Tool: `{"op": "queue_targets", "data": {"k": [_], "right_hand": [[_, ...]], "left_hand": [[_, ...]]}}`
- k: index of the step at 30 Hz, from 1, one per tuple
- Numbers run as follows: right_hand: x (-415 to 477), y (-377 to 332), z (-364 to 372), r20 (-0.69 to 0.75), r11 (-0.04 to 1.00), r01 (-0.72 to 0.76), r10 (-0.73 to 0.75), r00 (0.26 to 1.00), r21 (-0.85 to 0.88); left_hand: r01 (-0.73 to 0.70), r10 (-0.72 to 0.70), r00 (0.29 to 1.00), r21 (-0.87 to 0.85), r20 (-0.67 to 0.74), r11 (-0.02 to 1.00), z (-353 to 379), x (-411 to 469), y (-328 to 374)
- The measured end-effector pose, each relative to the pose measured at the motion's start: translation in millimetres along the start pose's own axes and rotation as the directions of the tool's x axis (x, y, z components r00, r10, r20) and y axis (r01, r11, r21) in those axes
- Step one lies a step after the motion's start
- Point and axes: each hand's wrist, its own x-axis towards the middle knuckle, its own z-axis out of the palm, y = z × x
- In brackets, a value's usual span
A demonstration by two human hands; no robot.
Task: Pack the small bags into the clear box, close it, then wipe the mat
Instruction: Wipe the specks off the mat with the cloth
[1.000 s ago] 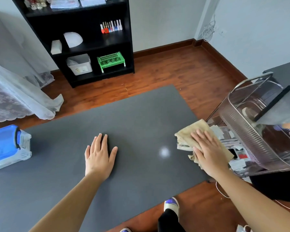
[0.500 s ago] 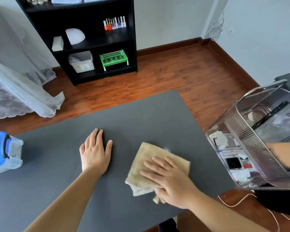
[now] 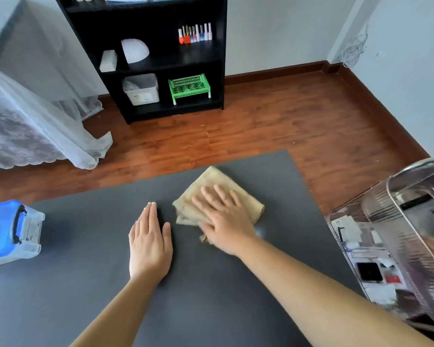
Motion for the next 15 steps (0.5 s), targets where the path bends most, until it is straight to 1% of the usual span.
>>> {"op": "queue_targets", "data": {"k": [1, 3, 5, 7, 8, 10, 13, 15], "right_hand": [[-5, -9, 4, 0.006, 0.998, 0.064, -0.065, 0.998, 0.009], [-5, -7, 7, 0.018, 0.990, 0.135, -0.136, 0.991, 0.032], [12, 4, 2, 0.033, 0.986, 0.159, -0.161, 0.986, 0.041], [40, 16, -7, 0.040, 0.991, 0.128, -0.130, 0.991, 0.033], [52, 23, -12, 0.035, 0.996, 0.079, -0.080, 0.996, 0.030], [72, 45, -21, -0.002, 0.996, -0.074, 0.074, 0.997, 0.042], [69, 96, -33, -0.080, 0.953, -0.301, 0.303, 0.950, 0.042], [51, 126, -38, -0.116, 0.916, -0.398, 0.401, 0.909, 0.050]], "left_hand": [[0.014, -0.015, 1.000, -0.037, -0.010, 0.999, -1, 0, 1], [0.022, -0.023, 1.000, -0.064, -0.015, 0.998, -3, 0, 3], [0.020, -0.020, 1.000, -0.043, -0.011, 0.999, -3, 1, 4], [0.029, -0.029, 1.000, -0.023, -0.002, 0.999, -3, 1, 4], [0.033, -0.033, 0.999, -0.017, 0.000, 0.999, -3, 1, 4], [0.037, -0.037, 0.999, -0.011, -0.002, 0.999, -3, 0, 4], [0.033, -0.033, 0.999, -0.004, -0.003, 0.999, -3, 1, 4], [0.030, -0.030, 1.000, 0.007, -0.001, 1.000, -3, 2, 4]]}}
